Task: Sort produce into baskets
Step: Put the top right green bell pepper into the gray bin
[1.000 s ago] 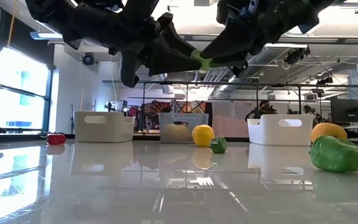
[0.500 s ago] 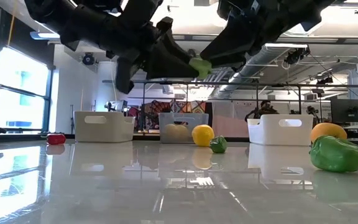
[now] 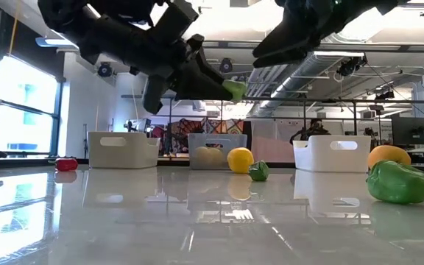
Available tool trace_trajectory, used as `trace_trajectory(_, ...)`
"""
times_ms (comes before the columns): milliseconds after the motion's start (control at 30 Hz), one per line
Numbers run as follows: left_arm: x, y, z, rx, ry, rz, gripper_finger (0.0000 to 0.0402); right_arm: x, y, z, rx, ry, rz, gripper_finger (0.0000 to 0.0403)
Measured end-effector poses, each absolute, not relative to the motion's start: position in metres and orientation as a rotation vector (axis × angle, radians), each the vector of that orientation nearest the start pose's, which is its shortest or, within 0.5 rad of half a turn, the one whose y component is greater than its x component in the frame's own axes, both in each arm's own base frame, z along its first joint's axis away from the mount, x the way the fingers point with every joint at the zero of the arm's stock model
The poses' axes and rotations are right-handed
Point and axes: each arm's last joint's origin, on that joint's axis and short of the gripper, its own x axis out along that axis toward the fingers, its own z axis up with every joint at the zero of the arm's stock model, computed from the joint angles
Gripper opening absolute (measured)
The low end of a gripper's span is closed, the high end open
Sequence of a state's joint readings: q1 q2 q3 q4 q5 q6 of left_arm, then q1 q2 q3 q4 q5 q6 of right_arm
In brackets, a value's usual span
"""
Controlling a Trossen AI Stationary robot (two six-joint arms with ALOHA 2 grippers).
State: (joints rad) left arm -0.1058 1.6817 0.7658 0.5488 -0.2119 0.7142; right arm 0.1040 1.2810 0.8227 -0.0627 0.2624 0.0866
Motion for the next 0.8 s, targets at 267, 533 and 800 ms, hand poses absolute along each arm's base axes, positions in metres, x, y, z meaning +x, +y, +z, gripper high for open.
trace_trajectory(267, 0.336, -0.003, 0.173, 0.672, 0.415, 0.058, 0.0061, 0.27, 0.009, 0.244, -0.007, 0.583, -0.266, 0.0233)
trace_trajectory(533, 0.334, 0.029, 0.173, 0.531, 0.425, 0.14, 0.006, 0.265, -0.003, 0.227, 0.027, 0.584, -0.318, 0.0233)
trace_trajectory(800, 0.293, 0.06, 0.18, 0.427, 0.333, 0.35, 0.006, 0.265, -0.003, 0.225, 0.047, 0.582, -0.32, 0.0233)
